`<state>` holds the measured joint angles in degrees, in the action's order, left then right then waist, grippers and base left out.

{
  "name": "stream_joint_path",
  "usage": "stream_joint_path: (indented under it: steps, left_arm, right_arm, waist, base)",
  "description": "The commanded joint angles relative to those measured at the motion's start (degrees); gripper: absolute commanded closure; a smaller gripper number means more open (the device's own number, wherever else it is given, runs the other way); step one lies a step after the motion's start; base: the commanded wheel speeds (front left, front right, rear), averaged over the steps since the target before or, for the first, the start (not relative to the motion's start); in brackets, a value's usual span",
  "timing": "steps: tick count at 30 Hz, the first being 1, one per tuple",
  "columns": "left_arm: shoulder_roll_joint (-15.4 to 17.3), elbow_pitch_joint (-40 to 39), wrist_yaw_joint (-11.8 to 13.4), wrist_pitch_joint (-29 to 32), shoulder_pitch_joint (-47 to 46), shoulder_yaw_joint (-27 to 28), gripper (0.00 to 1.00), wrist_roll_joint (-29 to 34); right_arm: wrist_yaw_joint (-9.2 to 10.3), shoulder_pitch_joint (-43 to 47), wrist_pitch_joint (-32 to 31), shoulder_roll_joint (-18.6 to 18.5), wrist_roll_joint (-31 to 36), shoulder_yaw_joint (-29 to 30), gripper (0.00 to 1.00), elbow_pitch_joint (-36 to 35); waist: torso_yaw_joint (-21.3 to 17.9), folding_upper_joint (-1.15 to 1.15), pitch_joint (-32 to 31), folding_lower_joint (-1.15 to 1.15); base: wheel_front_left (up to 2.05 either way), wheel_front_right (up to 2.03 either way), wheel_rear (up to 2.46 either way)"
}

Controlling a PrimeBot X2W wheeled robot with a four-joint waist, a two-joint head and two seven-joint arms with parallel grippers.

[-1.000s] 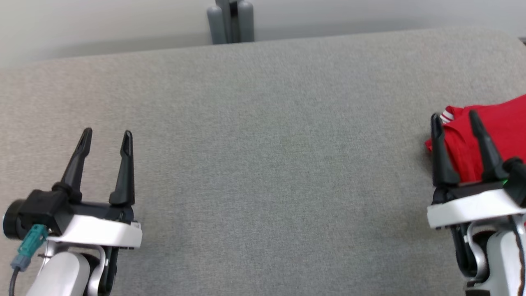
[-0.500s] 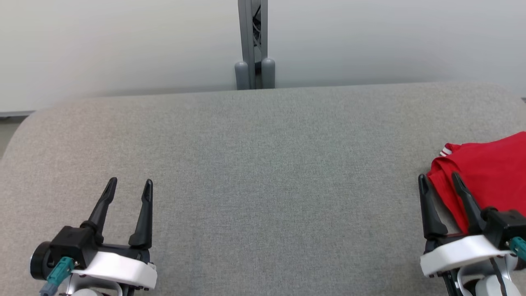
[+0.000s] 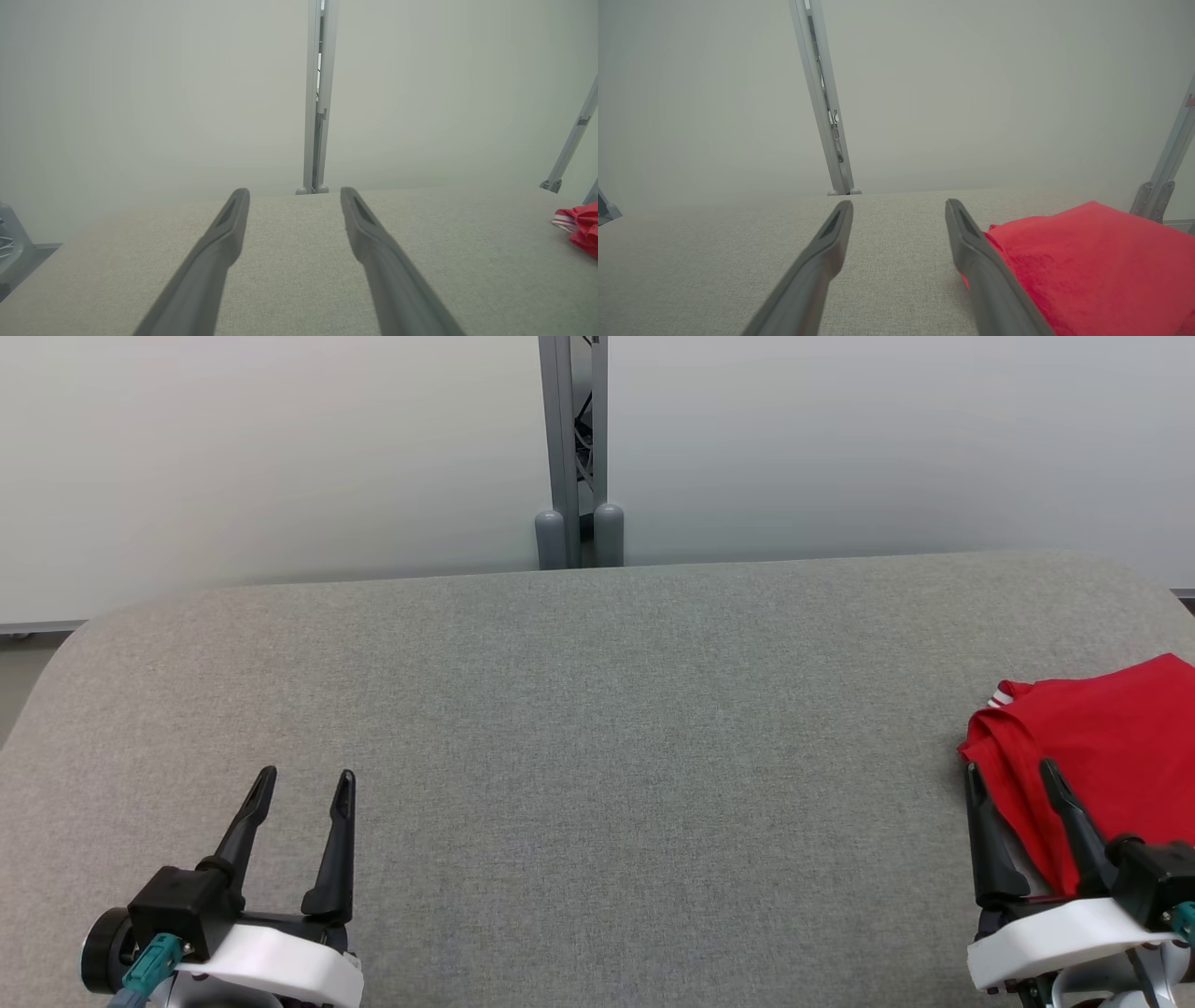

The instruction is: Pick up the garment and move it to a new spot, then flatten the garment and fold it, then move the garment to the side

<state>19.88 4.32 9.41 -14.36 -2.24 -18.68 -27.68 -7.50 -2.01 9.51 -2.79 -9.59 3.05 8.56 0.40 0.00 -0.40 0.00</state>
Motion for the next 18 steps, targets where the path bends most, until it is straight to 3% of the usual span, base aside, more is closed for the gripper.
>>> stream_joint_path:
  steps: [1,18]
  left_arm:
    - [0.1,0.1,0.4,0.0,-0.2,0.2,0.0,-0.2]
    - [-0.1,1.0,1.6,0.3,-0.5,0.2,0.0,-1.1]
  right_arm:
    - [0.03,0.3,-0.3,-0.3,-0.1,-0.2,0.0,-0.1]
    - [0.03,0.3,-0.5,-0.3,-0.6,-0.7,0.0,0.2]
  waist:
    - [0.0,0.0,0.1,0.0]
    - [0.7,0.0,0.1,0.0]
  base:
    - [0.0,0.0,0.0]
    - [0.0,0.0,0.0]
